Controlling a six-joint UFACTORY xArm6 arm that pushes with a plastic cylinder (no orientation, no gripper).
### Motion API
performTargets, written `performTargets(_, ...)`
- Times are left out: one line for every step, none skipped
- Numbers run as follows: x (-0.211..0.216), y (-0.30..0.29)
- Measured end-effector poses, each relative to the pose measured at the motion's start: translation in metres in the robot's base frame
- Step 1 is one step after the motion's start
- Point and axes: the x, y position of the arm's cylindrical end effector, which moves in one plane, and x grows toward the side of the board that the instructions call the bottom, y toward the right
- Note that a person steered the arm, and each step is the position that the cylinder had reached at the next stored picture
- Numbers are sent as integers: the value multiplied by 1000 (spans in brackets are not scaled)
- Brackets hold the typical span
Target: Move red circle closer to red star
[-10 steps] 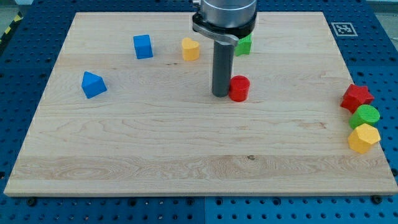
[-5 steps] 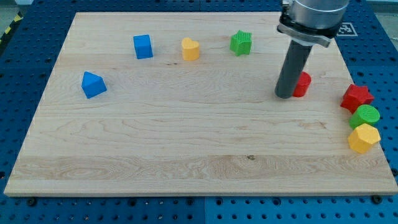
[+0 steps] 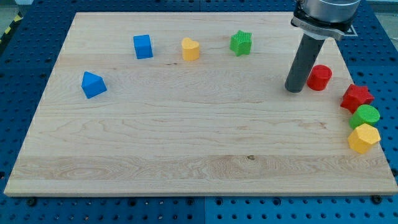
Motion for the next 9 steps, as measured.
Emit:
performTargets(-3, 0)
performTargets(-24, 10)
performTargets(-24, 15)
performTargets(-24, 47)
performTargets(-24, 49)
performTargets(-28, 51)
performTargets(-35, 67)
performTargets(-21, 73)
performTargets(-21, 73)
